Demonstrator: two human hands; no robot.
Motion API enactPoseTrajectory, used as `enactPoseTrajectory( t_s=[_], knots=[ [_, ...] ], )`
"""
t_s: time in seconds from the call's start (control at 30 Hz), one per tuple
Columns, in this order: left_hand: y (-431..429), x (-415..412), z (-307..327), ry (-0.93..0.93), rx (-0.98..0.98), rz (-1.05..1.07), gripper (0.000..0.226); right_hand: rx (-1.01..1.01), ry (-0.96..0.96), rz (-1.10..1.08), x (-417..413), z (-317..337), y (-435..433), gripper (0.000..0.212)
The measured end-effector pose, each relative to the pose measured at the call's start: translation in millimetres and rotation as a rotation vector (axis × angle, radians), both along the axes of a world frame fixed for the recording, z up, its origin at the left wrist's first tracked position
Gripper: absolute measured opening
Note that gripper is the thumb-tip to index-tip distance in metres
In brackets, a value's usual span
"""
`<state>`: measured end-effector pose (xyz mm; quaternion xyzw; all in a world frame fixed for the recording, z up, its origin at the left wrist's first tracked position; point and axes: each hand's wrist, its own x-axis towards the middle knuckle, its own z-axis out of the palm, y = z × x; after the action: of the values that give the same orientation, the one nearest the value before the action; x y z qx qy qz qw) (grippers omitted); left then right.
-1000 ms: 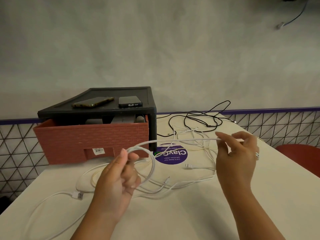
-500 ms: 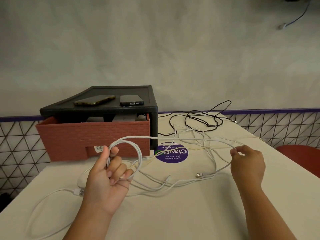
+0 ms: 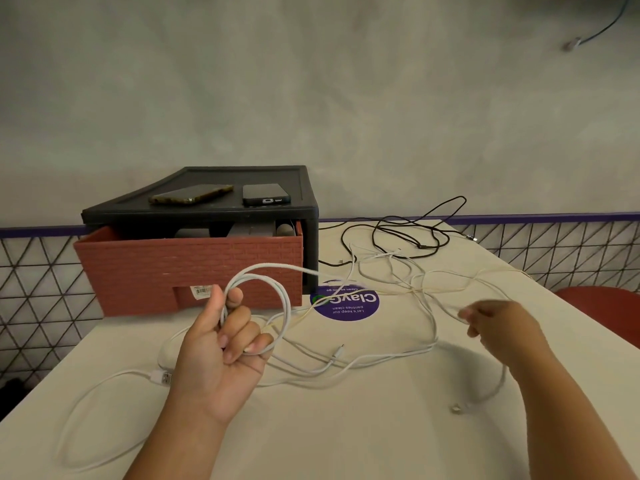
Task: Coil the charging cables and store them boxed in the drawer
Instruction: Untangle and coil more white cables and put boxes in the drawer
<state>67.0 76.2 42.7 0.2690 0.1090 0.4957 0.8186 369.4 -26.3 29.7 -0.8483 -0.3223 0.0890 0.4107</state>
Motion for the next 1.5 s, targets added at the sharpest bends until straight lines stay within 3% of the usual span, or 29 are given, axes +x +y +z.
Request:
enactPoseTrajectory(
  t_s=[0.07,0.1,0.13,0.2,0.27,0.33,0.43,0.53,0.8,0.97,1.1,1.23,1.33,1.5],
  knots=[
    [-2.8,2.8,2.8,0.082,-0.034,-0.002,0.028,-0.333,-0.081,0.032,5.1,-8.6,-0.6,0.014],
    [-4.6,4.7,3.8,0.128,-0.049,-0.007,0.029,-0.398,-0.141,0.024,4.1,-9.6,-0.5,0.016],
    [-6.8,6.7,4.5,0.168,-0.056,-0.021,0.032,-0.374,-0.199,0.003,1.7,-8.4,0.5,0.021],
    [-12.6,11.7,4.7,0.249,-0.044,-0.063,0.034,-0.112,-0.282,0.001,-12.4,-0.5,4.5,0.026],
    [-19.6,17.1,3.0,0.336,-0.017,-0.122,0.032,0.240,-0.190,0.146,-42.3,13.5,9.5,0.023],
    [-27.1,23.4,1.5,0.409,0.020,-0.176,0.033,0.414,-0.008,0.423,-81.2,25.5,11.9,0.025],
    [-35.6,31.0,-0.5,0.488,0.073,-0.227,0.036,0.438,-0.006,0.750,-121.8,19.2,15.7,0.037],
    [-38.4,33.1,-1.4,0.519,0.088,-0.221,0.037,0.364,-0.187,0.835,-135.5,8.0,22.3,0.046],
    [-36.5,35.3,-6.2,0.656,0.244,-0.159,0.025,0.364,-0.186,0.833,-134.8,2.0,25.8,0.020],
    [-34.6,29.3,-5.9,0.699,0.279,-0.202,0.023,0.350,-0.091,0.914,-132.3,2.7,25.0,0.023],
    [-28.6,25.7,-0.4,0.466,0.033,-0.227,0.020,0.359,-0.049,0.807,-123.1,6.6,23.3,0.050],
    [-15.3,19.4,4.0,0.126,-0.175,-0.132,0.018,0.241,-0.247,0.526,-106.8,4.2,24.8,0.021],
    [-11.2,16.2,4.6,0.099,-0.214,-0.059,0.023,0.130,-0.369,0.393,-104.7,0.9,27.8,0.023],
    [-12.2,20.4,2.0,0.201,-0.174,-0.031,0.029,0.176,-0.343,0.296,-109.3,0.9,28.6,0.023]
  ],
)
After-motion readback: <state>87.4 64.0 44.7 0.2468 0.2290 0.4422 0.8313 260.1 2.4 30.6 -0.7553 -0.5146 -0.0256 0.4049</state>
